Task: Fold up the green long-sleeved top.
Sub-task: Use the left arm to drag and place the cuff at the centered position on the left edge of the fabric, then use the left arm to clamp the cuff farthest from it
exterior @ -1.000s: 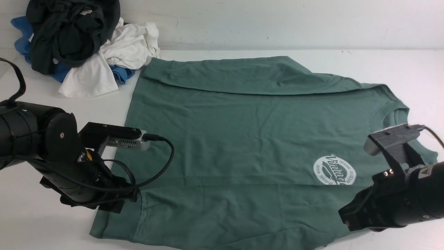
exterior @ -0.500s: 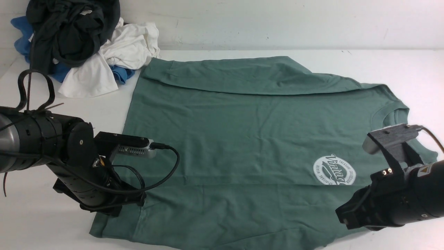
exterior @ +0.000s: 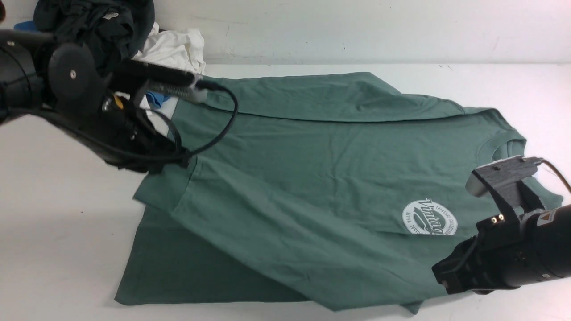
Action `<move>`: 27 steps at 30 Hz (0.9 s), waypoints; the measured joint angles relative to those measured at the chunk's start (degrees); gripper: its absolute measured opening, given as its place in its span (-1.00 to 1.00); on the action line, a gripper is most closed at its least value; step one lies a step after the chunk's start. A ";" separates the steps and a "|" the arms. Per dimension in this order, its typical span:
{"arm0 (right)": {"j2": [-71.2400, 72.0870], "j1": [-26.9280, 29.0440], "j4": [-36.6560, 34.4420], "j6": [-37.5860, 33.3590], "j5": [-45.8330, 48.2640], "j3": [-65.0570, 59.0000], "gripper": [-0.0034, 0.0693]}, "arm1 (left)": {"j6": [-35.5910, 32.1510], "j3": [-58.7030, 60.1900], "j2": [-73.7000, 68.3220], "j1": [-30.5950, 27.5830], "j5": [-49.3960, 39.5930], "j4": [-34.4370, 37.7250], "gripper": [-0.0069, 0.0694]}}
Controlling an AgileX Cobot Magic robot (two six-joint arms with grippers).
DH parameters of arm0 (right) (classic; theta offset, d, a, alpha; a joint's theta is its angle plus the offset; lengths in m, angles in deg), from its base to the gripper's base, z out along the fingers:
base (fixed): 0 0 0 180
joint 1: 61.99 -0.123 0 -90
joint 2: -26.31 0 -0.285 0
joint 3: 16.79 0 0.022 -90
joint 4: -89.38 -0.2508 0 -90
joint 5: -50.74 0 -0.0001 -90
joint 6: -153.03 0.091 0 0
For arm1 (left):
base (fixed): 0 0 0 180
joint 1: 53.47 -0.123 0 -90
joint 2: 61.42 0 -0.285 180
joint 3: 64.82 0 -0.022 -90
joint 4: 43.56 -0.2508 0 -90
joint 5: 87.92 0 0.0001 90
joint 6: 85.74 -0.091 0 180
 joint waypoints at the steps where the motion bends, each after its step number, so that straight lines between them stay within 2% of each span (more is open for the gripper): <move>1: 0.00 0.00 0.00 -0.05 -0.01 0.00 -0.94 | -0.23 -1.96 -0.74 0.00 0.62 -0.61 -0.81; 5: 0.00 0.00 0.00 -0.10 -0.17 0.00 -0.94 | -0.41 -8.75 -5.36 0.00 1.57 -2.31 -0.81; 15: 0.00 0.00 0.00 -0.21 -0.36 0.00 -0.94 | 1.82 -27.06 -29.38 0.00 1.43 -7.19 -0.77; 19: 0.00 0.00 0.00 -0.21 -1.09 0.00 -0.94 | 3.10 -35.12 -35.40 0.00 -2.10 -8.92 -0.46; 23: -1.30 0.00 -1.42 -0.48 -2.86 0.00 -0.94 | 3.76 -43.44 -38.35 -0.88 -6.58 -7.51 -0.11; 27: -4.01 0.00 -6.59 -4.94 -4.54 0.59 -0.94 | 2.75 -51.82 -42.45 -2.78 -10.25 -5.25 0.00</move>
